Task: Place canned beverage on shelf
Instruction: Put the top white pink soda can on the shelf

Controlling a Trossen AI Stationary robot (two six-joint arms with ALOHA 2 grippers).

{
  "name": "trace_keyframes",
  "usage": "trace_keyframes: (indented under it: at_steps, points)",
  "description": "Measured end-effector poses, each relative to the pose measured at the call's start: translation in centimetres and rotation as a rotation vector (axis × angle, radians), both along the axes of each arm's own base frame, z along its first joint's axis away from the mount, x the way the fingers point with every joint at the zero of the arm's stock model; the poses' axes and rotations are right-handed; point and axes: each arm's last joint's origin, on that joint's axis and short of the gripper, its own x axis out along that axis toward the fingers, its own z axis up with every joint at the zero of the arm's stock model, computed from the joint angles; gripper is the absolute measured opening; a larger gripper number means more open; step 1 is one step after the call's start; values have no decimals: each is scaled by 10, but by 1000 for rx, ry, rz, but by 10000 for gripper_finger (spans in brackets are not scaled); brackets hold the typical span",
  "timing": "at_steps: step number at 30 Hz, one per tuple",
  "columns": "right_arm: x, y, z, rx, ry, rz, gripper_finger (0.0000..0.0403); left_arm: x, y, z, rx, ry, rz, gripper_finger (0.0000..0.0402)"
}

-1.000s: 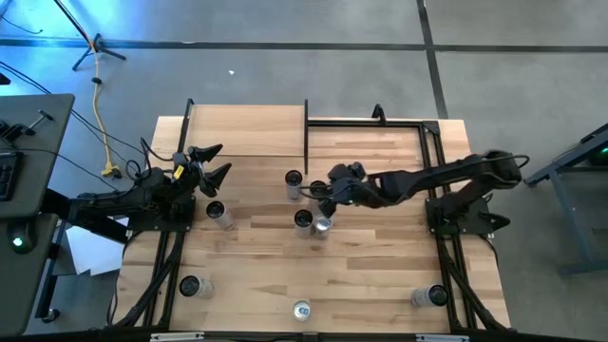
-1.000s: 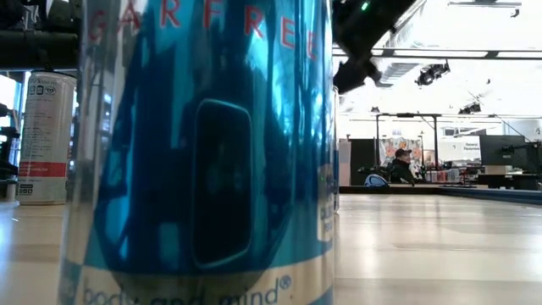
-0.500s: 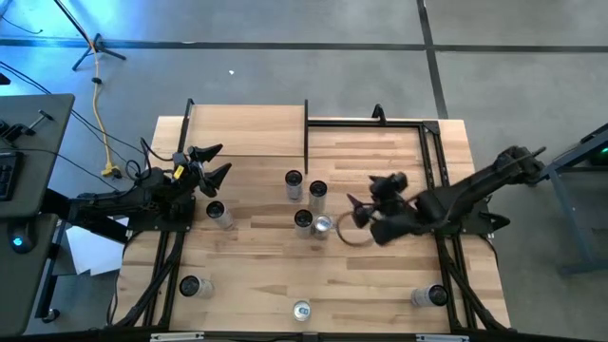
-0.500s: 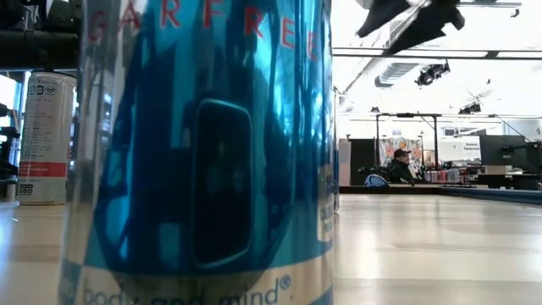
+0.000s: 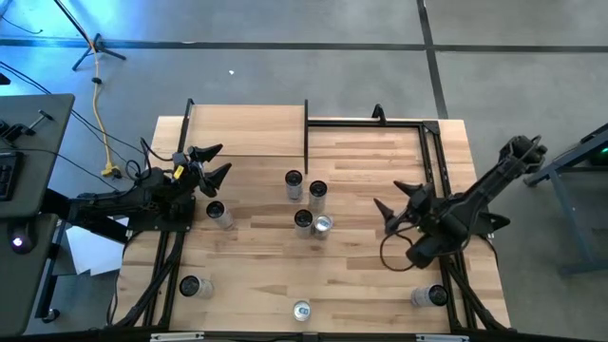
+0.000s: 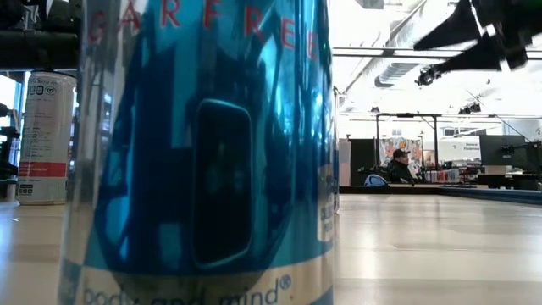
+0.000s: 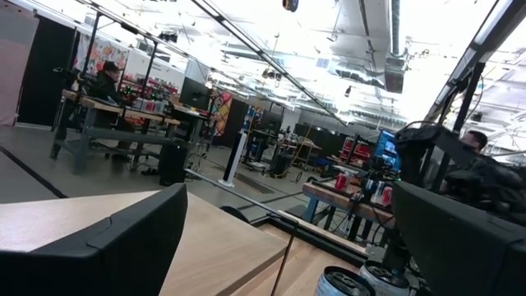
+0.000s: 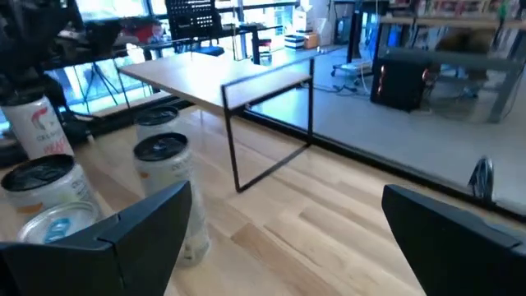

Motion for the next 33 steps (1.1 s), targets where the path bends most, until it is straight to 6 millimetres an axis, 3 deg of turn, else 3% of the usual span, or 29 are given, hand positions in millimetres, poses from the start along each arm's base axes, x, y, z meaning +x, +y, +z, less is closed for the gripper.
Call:
trace_keyframes:
  at_steps: [6,18,26,33]
  points:
    - [-10,-17,-25,107,-77,-53,387,0,0,0,0,0,0,400]
    - [0,-24,-50,220,-24,-63,387,0,0,0,0,0,0,400]
    - [21,-41,-25,233,75,91,387,0,0,0,0,0,0,400]
    - [38,-67,10,12,83,422,387,0,0,0,0,0,0,400]
